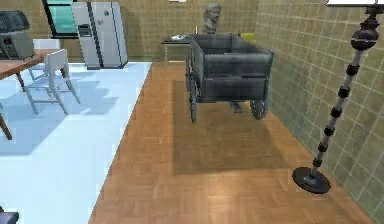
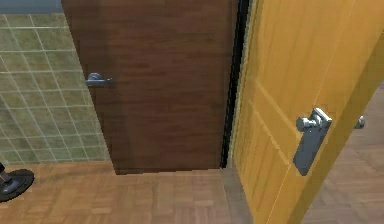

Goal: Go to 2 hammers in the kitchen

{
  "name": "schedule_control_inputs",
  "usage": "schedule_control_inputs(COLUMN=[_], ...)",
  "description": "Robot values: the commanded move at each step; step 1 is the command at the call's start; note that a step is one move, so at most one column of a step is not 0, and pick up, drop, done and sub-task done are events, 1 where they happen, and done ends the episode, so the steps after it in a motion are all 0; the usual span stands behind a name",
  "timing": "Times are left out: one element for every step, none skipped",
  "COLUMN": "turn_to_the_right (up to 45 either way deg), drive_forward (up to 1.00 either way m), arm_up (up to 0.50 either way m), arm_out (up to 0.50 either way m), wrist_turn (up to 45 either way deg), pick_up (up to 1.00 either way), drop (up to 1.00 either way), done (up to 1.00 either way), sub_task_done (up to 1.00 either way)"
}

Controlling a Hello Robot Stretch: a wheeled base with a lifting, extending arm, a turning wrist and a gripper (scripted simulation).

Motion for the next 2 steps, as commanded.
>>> schedule_control_inputs(turn_to_the_right=[0.0,-3.0], drive_forward=[0.15,0.00], arm_up=[0.00,0.00], arm_out=[0.00,0.00], wrist_turn=[0.0,0.0], pick_up=[0.00,0.00], drop=[0.00,0.00], done=[0.00,0.00], sub_task_done=[0.00,0.00])
